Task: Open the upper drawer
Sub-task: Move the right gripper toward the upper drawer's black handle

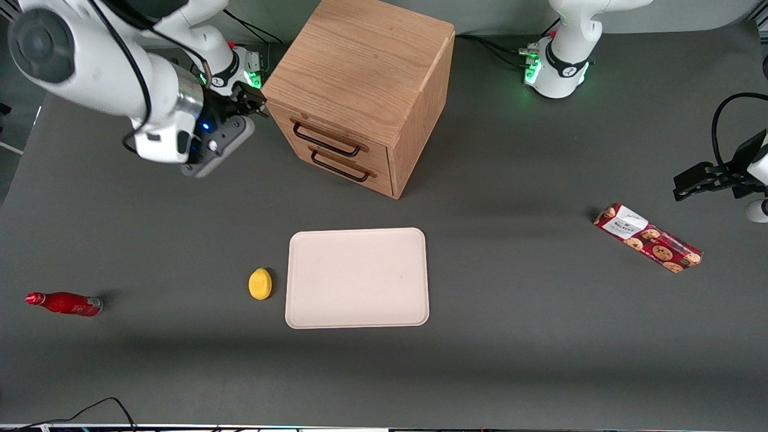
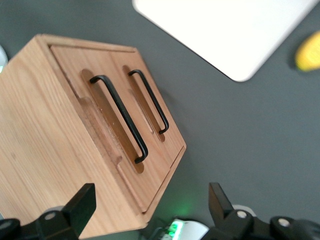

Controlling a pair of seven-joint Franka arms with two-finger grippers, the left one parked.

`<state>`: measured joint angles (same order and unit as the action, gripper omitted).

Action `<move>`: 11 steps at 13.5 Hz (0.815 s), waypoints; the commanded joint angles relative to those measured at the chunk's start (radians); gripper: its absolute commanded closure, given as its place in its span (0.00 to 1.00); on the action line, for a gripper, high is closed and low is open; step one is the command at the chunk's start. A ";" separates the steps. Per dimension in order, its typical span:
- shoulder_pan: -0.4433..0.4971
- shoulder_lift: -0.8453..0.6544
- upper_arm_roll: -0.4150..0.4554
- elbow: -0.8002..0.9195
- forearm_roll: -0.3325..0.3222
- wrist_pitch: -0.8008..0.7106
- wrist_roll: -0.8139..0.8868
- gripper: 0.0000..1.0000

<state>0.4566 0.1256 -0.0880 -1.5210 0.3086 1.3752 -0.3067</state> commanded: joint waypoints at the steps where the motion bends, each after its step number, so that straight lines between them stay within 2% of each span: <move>1: -0.016 0.049 0.013 0.019 0.033 0.019 -0.146 0.00; 5: -0.016 0.098 0.082 -0.013 0.035 0.103 -0.152 0.00; 11: -0.016 0.112 0.165 -0.178 0.035 0.258 -0.152 0.00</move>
<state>0.4494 0.2571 0.0498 -1.6389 0.3180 1.5975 -0.4331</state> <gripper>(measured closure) 0.000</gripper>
